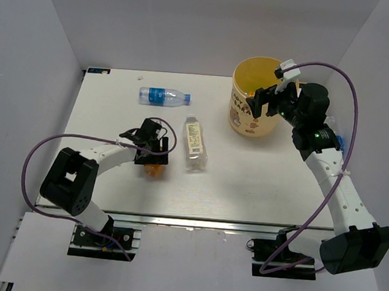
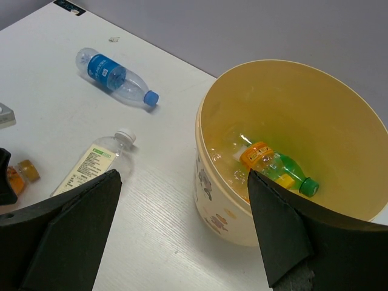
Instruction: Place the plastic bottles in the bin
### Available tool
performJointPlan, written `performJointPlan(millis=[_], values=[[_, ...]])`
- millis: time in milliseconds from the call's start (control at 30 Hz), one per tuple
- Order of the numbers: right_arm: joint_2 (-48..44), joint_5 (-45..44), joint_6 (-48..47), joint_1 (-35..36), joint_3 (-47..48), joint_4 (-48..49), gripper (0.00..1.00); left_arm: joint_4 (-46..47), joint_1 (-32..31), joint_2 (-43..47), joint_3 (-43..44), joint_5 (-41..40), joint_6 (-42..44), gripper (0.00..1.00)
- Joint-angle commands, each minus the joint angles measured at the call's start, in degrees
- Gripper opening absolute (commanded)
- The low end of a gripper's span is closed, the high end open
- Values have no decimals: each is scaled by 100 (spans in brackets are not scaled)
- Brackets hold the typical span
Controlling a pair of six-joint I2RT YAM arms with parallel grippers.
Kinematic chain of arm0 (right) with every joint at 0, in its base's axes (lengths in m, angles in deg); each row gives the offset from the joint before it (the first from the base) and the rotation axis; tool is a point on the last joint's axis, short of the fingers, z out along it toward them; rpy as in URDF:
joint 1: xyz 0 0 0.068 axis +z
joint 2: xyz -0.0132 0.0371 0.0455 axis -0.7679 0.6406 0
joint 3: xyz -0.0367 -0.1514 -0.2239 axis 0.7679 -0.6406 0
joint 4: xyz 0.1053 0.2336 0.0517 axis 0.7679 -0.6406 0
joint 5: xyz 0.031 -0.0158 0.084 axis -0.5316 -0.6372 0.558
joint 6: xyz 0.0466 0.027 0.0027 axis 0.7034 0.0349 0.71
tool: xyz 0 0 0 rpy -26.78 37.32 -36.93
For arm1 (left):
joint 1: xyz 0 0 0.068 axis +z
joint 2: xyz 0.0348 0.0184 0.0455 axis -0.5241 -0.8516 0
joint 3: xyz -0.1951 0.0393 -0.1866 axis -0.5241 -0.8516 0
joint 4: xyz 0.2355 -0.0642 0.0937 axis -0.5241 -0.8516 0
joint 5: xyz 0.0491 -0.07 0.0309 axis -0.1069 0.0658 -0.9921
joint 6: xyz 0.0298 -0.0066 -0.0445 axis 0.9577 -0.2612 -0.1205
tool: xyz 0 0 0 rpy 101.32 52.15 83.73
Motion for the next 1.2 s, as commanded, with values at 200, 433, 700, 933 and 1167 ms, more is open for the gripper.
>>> performJointPlan(millis=[200,433,700,933,1167], values=[[-697,-835,479,3,-452,259,89,-235,-339,156,224,-705,-399,29],[-2076,-3048,2333,3,-2271,321,89,-440,-340,1061,1726,-814,-347,14],[-3439,-3631,3126,3,-3511,-189,89,836,-594,80,4010,401,-188,16],[-3721,-3642,3038,-6,-3767,-514,89,652,-946,-2003,6989,753,-56,16],[-3590,-3315,2941,-6,-3951,-409,89,1757,-1130,-3279,8196,972,-460,21]])
